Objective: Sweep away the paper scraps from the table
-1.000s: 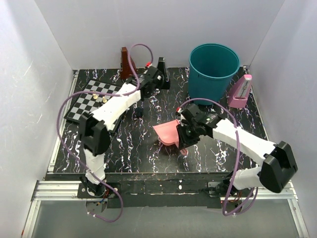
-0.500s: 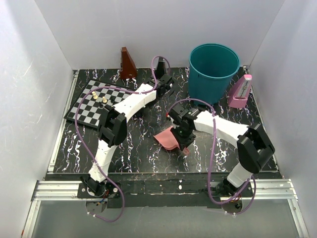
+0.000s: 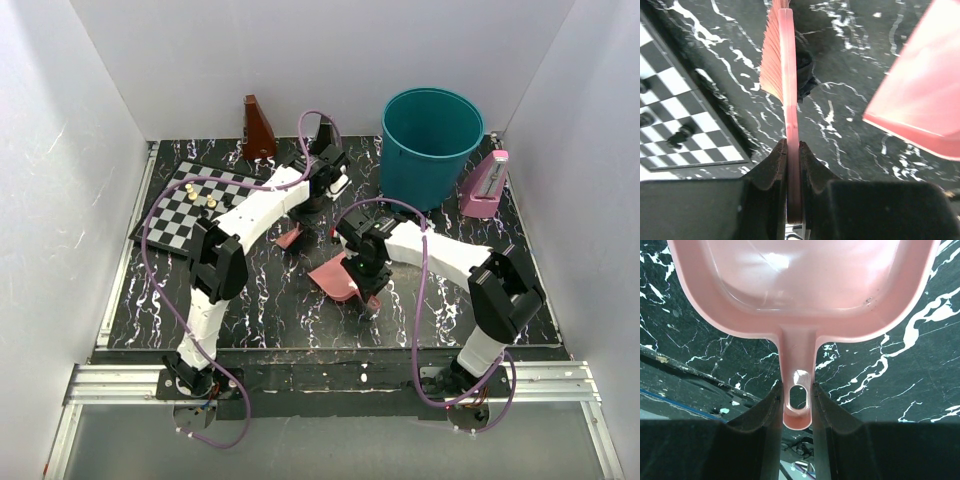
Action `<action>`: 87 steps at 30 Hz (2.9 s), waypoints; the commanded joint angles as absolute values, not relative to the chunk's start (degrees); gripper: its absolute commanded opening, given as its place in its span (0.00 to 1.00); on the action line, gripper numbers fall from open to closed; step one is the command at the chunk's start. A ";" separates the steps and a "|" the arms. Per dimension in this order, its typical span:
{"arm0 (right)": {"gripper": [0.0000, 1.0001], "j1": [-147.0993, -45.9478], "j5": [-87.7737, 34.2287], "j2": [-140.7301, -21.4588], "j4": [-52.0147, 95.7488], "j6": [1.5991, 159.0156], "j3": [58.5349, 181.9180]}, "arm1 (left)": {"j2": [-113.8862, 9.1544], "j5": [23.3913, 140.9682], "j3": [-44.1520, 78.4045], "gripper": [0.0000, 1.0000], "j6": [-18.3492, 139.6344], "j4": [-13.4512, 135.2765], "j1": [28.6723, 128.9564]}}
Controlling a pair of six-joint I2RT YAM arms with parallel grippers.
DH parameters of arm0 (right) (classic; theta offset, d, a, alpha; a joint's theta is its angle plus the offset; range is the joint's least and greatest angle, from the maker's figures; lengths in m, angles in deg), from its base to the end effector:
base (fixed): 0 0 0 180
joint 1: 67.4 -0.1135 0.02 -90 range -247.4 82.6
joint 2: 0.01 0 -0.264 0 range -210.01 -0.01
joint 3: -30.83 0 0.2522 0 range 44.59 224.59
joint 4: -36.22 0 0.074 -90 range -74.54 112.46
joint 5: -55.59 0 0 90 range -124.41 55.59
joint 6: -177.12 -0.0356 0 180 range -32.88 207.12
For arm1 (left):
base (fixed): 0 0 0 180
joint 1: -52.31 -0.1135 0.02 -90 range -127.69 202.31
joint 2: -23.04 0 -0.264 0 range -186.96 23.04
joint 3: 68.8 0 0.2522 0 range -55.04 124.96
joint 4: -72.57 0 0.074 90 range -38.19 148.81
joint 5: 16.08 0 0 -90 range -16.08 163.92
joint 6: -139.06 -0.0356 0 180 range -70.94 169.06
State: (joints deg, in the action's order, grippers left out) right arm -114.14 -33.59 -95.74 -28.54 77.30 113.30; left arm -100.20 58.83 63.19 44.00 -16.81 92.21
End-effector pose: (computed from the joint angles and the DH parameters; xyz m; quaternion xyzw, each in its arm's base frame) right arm 0.2152 0.2294 0.2111 -0.3156 0.9431 0.0557 0.0885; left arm 0.3371 -0.2698 0.2657 0.3679 0.9171 0.1006 0.1164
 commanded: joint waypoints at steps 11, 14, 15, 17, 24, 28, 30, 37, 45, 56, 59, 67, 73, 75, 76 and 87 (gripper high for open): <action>0.01 -116.35 -32.04 -91.16 -27.73 77.46 109.81 | -95.53 90.87 67.56 0.00 56.44 -22.93 92.92; 0.01 -116.35 -32.57 -90.98 -27.46 76.93 109.28 | -93.25 91.24 68.00 0.00 57.85 -23.02 92.83; 0.01 -116.35 -32.65 -90.72 -27.20 76.84 109.11 | -92.37 90.01 68.61 0.00 58.64 -22.93 92.75; 0.01 -116.35 -32.74 -90.28 -27.02 76.49 108.75 | -89.39 86.07 69.67 0.00 60.30 -22.75 91.70; 0.01 -116.35 -35.72 -85.54 -25.62 74.73 107.79 | -82.88 66.56 72.67 0.00 63.12 -25.57 89.14; 0.01 -116.26 -36.70 -82.02 -26.40 74.38 109.27 | -74.45 56.98 63.21 0.00 63.83 -17.60 88.97; 0.01 -116.26 -36.70 -80.62 -27.54 74.38 110.94 | -68.92 51.01 56.61 0.00 64.35 -12.76 88.35; 0.01 -114.07 -35.12 -77.27 -35.36 73.59 121.92 | -52.48 43.51 34.28 0.00 60.76 4.21 86.94; 0.01 -104.85 -30.90 -81.83 -43.97 72.97 143.61 | -39.46 44.73 16.42 0.00 56.97 15.56 86.94; 0.01 -89.82 -25.81 -96.60 -51.37 70.69 172.90 | -35.94 51.07 7.54 0.00 57.76 17.85 86.94; 0.01 -85.78 -20.46 -96.96 -46.99 68.23 173.97 | -33.66 52.55 5.26 0.00 58.29 19.25 86.94; 0.01 -73.83 3.69 -94.07 -22.86 53.76 164.68 | -32.50 56.51 3.40 0.00 57.85 21.28 86.94; 0.01 -68.90 15.23 -89.66 4.94 34.06 148.41 | -32.77 57.75 3.41 0.00 57.85 21.28 86.94; 0.01 -68.01 16.12 -87.74 14.67 27.31 142.45 | -32.77 57.83 3.49 0.00 57.85 21.37 86.94; 0.01 -66.01 16.04 -86.42 21.25 23.01 137.46 | -32.86 58.01 3.41 0.00 57.94 21.28 86.94; 0.01 -61.42 9.63 -84.56 74.82 -13.93 113.33 | -33.91 59.15 3.58 0.00 57.94 21.28 86.94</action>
State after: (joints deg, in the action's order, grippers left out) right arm -61.29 11.93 -85.35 49.34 0.82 115.31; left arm -33.89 58.52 3.37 58.06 20.09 86.93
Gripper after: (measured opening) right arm 0.314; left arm 0.077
